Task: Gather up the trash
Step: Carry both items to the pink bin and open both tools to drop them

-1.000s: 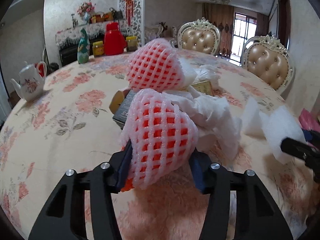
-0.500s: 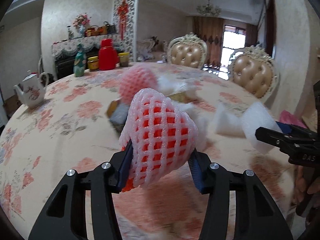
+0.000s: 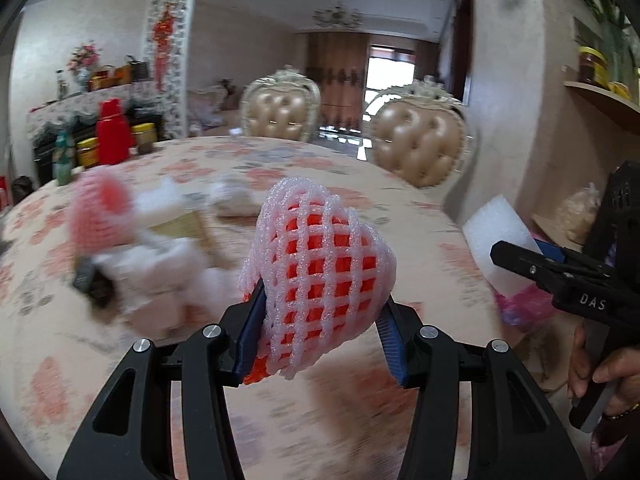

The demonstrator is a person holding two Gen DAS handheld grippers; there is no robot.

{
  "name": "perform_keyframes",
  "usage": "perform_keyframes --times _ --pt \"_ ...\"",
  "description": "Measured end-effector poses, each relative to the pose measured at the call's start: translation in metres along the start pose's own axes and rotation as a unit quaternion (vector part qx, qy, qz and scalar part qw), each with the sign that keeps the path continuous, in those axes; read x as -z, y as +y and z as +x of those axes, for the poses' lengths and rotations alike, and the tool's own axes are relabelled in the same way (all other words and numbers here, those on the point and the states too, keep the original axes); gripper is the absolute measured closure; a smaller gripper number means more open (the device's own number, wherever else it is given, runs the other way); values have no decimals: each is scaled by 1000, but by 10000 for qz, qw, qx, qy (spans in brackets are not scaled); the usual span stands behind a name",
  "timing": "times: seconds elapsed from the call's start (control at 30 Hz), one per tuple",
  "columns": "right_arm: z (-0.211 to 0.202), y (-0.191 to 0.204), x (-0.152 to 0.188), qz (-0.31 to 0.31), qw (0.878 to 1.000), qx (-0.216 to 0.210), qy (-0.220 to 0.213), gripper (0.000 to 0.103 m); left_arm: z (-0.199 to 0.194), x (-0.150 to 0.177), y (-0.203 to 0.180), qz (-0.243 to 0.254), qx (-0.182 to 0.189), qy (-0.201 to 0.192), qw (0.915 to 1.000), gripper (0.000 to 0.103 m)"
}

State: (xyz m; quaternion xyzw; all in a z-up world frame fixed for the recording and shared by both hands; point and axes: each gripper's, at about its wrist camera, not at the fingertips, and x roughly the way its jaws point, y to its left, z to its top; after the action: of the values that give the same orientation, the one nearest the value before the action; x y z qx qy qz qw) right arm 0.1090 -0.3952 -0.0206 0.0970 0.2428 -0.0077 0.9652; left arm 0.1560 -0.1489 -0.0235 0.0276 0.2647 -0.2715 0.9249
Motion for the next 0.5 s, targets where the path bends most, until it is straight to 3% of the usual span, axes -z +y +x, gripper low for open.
perform_keyframes --times 0.23,0.5 --pt "-25 -70 -4 98 9944 1021 -248 27 38 -19 -61 335 652 44 9973 55" --pt "-26 -137 -1 66 9818 1895 -116 27 75 -36 -131 759 1224 -11 9896 55"
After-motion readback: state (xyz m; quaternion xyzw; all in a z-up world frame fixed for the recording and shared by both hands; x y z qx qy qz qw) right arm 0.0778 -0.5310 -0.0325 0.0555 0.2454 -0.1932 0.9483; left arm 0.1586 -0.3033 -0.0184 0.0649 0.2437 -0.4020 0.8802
